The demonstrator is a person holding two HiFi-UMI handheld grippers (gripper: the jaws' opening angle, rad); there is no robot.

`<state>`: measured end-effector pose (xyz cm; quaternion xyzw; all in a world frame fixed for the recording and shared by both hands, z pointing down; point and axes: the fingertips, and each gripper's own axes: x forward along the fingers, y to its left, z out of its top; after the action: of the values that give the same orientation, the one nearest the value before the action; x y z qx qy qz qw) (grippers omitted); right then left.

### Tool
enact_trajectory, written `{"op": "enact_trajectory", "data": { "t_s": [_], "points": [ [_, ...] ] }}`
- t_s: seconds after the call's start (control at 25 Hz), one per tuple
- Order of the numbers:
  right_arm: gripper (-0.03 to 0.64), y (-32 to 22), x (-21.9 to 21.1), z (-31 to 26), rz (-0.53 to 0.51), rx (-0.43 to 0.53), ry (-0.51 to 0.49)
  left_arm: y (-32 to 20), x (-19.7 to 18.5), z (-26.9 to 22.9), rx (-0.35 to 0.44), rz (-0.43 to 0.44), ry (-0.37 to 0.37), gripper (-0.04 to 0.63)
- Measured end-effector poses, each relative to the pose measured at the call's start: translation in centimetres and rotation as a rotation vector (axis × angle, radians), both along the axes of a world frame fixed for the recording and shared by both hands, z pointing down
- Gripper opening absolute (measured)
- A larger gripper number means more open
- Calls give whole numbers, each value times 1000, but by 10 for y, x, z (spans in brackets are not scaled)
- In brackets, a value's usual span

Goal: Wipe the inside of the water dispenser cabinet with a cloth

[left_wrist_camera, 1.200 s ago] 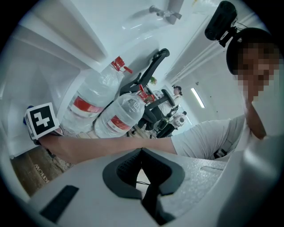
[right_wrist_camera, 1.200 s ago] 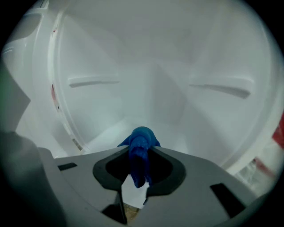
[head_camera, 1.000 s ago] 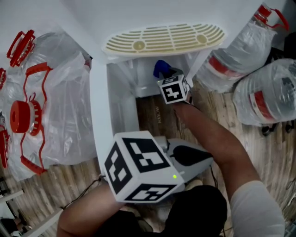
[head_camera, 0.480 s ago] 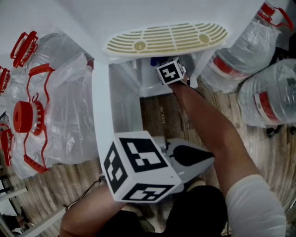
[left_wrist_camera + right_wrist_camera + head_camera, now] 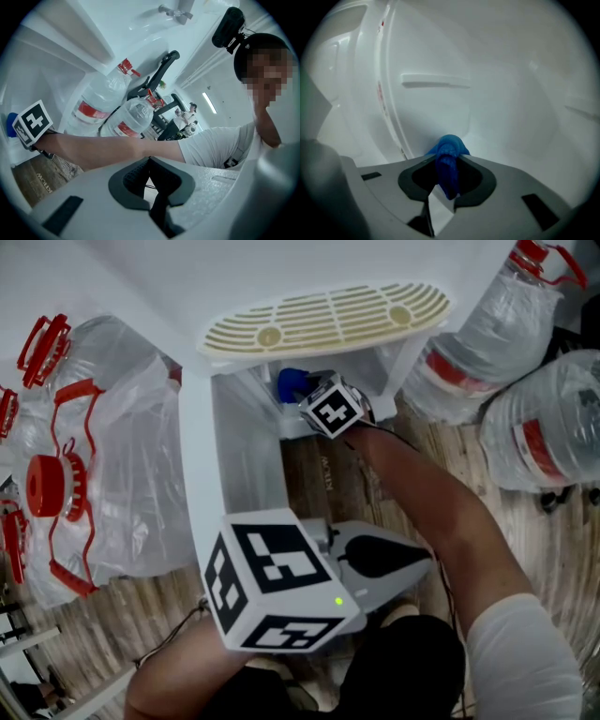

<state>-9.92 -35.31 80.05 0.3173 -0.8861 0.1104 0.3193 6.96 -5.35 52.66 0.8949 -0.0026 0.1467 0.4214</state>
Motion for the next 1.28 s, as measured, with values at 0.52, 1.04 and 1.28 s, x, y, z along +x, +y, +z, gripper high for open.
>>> {"op": "enact_trajectory", "data": {
  "t_s": [0.52, 1.04, 1.28],
  "points": [
    [84, -49, 5, -49, 115, 89, -148, -1, 0, 1, -5, -4, 0, 3],
    [84, 17, -25, -45, -55, 84, -171, 0, 0, -2, -2, 1, 7, 3],
    [84, 30, -11, -56, -58, 95, -214, -2, 0, -3, -3, -3, 18, 3]
  ]
}}
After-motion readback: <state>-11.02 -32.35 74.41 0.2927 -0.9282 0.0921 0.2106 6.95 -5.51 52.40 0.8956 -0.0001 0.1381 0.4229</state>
